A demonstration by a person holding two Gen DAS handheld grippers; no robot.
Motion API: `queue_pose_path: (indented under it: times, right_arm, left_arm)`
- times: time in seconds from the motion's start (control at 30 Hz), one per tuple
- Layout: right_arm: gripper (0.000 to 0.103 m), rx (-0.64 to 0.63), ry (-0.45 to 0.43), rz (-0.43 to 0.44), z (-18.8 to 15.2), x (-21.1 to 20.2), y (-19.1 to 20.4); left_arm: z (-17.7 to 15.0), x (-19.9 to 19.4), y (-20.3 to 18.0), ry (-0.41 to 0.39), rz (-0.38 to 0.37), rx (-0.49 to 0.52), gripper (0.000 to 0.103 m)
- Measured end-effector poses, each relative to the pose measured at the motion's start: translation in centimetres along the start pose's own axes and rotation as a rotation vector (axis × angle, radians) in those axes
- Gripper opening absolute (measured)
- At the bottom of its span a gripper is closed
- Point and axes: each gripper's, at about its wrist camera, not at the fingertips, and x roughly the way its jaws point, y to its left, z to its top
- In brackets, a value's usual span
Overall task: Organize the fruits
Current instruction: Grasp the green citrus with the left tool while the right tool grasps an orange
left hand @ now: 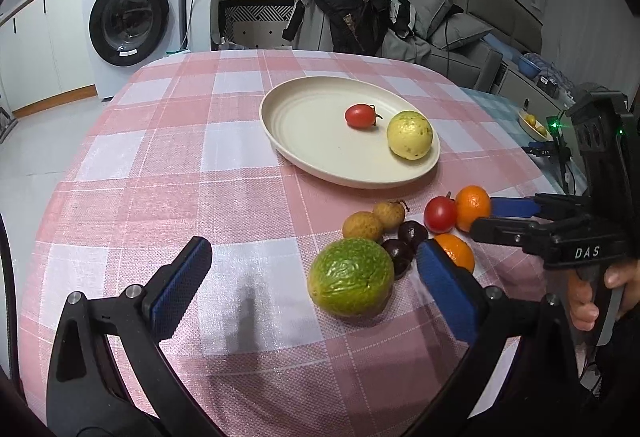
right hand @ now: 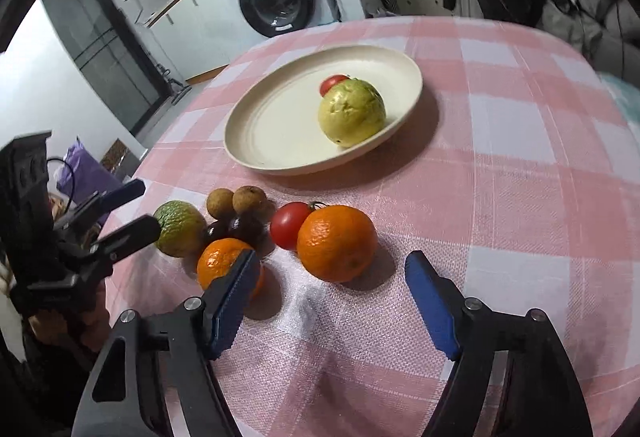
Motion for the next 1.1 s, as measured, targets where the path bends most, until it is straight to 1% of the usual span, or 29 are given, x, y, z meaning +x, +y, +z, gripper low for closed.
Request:
queue_pose_path:
  times: [0.07,0.23,0.4,0.47,0.6,0.7,0.77,0.8,0.83,0.97,1.0,1.1]
  right_arm:
    - [0.077,0.004,-0.006,0.008,0.2,0.1,-0.2]
    - [0.062,-0.023,0.005,0.006,0.2,0.6,-0.1]
    - [0.062,-0.051,0.006,0.021,-0.1,0.9,0.3]
    - [0.060,-0.050,0.004,0.021,0.0,1.0,0.4]
    - [0.050,-0.047,0.001,0.007,0.0,0.9,0.4]
    - [0.049,-0.031,0.000,0.012,0.1,1.0,0.1]
    - [0.049,-0.030,-0.004,0.017,0.1,1.0,0.0]
    - [0.048,-0.030,-0.005,0.017,0.2,1.0,0.0]
    - [0.043,-0.030,-0.009,0.016,0.2,1.0,0.0]
    - [0.042,-0.020,-0.021,0.021,0.0,0.7,-0.3]
    - [0.042,-0.021,-0.026,0.022,0.0,0.7,-0.3]
    - [0.042,-0.024,-0.043,0.014,-0.1,0.3,-0.3]
  left_arm:
    - [0.0,0.1,0.0,0.003,-0.004,0.003,0.102]
    - [-0.2,0.4,0.0,0.018,-0.006,0.008,0.102]
    - [-0.3,0.8,0.0,0.031,-0.012,0.013,0.102]
    - [-0.3,1.0,0.0,0.037,-0.017,0.016,0.102]
    - [-0.4,1.4,-0.1,0.060,-0.022,0.023,0.101]
    - [-0.4,1.5,0.0,0.068,-0.032,0.026,0.099]
    - [-0.5,1.6,0.0,0.071,-0.037,0.027,0.096]
    - [-0.5,1.7,0.0,0.077,-0.043,0.026,0.092]
    - [-0.5,1.8,0.1,0.085,-0.047,0.023,0.087]
    - [-0.6,2.1,0.0,0.104,-0.074,0.017,0.072]
    - [-0.7,2.0,-0.1,0.107,-0.082,0.021,0.067]
    - [-0.8,2.2,-0.3,0.117,-0.098,0.031,0.060]
